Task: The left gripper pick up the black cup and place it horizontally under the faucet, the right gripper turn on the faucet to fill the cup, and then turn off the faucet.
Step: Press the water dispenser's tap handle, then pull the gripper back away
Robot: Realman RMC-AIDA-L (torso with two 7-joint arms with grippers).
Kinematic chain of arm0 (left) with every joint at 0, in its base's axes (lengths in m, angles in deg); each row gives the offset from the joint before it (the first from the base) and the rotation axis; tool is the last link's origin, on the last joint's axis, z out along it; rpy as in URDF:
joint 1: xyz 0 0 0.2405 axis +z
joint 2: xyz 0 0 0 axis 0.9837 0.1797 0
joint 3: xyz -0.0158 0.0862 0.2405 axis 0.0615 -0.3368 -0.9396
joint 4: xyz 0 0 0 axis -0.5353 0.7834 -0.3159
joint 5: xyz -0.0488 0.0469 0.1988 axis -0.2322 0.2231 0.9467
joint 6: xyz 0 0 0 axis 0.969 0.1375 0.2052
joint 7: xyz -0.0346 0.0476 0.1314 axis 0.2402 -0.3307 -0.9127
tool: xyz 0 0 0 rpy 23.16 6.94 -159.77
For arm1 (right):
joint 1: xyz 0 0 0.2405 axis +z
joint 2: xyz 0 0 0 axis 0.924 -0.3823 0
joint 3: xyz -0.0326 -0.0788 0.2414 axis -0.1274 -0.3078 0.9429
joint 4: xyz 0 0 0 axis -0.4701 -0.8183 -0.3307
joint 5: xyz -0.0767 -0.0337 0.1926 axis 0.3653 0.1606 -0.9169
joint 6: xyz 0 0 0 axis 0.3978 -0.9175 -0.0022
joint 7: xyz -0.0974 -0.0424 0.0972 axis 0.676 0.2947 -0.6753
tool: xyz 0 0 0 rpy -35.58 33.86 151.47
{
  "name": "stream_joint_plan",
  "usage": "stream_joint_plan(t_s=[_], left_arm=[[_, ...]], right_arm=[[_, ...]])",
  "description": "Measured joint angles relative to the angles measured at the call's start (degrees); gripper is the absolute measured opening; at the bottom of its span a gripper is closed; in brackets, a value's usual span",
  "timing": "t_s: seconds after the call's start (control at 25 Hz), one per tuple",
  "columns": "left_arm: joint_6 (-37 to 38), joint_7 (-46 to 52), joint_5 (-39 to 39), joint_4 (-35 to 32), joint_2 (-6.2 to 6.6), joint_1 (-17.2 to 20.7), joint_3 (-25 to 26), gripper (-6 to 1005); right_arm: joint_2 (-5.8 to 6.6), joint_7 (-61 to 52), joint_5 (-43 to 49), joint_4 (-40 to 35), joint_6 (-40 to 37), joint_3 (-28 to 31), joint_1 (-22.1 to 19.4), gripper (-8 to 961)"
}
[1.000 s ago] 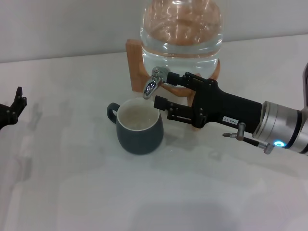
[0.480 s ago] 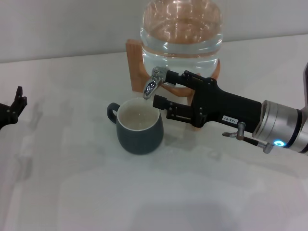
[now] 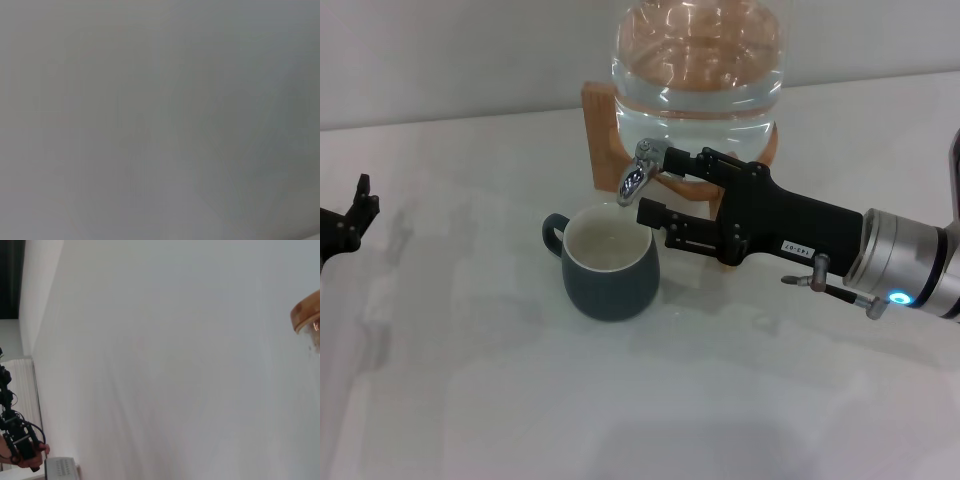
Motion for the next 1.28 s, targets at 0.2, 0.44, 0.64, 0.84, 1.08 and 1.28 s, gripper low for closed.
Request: stream_joint_plan(t_s=[0.2,0.44,0.64,0.84,1.08,1.28], left_arm=[[-0.81,0.00,0.00,0.04,0.00,-0.38,0.00,895],[-1.12,0.00,0.00,0.06,0.00,-0.50,0.00,895],[-1.15,0.00,0.00,0.06,0.00,-0.50,0.00,895],[-1.17,0.00,0.00,0.06,0.00,-0.51,0.00,895],[-1.25,0.00,0.00,0.06,0.00,-0.50,0.00,895],[-1.25,0.00,0.00,0.06,0.00,-0.50,0.00,895]], right_arm=[[0.00,-0.20,0.06,0.00,-0.09,-0.18,0.00,806],[-0.13,-0.27,0.17,0.50,-0.41,-0.33,0.00,805],[-0.16,-0.10,0.18,0.60,-1.38,-0.34,-0.03,806],[-0.18,0.14,0.18,0.62,-1.73,-0.08,-0.06,806],[-0.06,0.18,0.18,0.54,-1.84,0.08,-0.09,805],[-0.03,0.22,0.18,0.32,-1.89,0.12,-0.09,805]])
